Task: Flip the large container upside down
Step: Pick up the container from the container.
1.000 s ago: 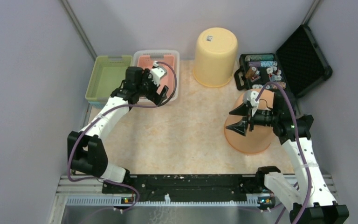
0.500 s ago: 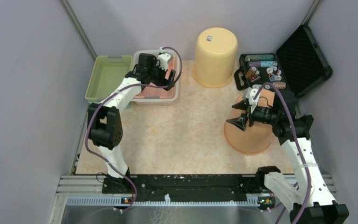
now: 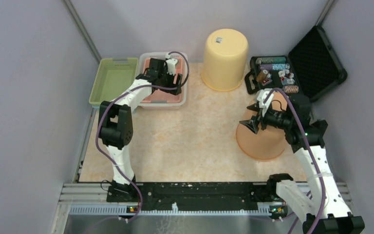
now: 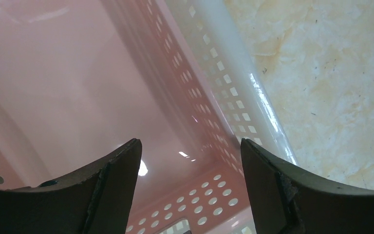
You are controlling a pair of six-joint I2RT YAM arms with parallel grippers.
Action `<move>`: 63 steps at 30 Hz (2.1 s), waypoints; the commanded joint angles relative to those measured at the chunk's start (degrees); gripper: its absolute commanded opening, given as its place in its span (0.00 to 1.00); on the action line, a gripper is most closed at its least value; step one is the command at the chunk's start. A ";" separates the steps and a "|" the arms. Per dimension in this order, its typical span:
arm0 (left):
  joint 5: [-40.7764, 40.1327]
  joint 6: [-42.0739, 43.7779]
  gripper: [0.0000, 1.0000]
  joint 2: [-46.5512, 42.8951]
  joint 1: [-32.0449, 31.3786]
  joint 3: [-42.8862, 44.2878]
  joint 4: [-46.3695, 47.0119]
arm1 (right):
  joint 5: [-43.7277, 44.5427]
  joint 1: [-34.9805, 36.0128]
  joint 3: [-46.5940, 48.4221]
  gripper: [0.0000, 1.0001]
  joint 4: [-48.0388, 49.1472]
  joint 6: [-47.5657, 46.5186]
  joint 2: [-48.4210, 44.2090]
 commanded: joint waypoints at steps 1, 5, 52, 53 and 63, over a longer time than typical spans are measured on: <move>2.11 -2.88 0.81 0.43 -0.17 3.11 0.83 | 5.41 0.40 -0.88 0.66 -1.01 1.05 -0.38; 2.54 -3.57 0.79 0.25 -0.63 3.50 0.86 | 5.93 0.42 -0.88 0.66 -0.89 1.21 -0.52; -2.98 -3.06 0.00 -0.43 -3.65 7.04 -2.98 | 1.26 0.38 -0.80 0.66 -1.73 0.37 -1.54; -2.93 -3.14 0.00 -1.02 -3.65 7.04 -3.10 | 1.32 0.41 -0.80 0.66 -1.70 0.38 -1.54; -4.66 -3.29 0.00 -5.60 -3.68 7.09 -3.54 | 0.82 0.38 -0.80 0.67 -1.86 0.26 -1.63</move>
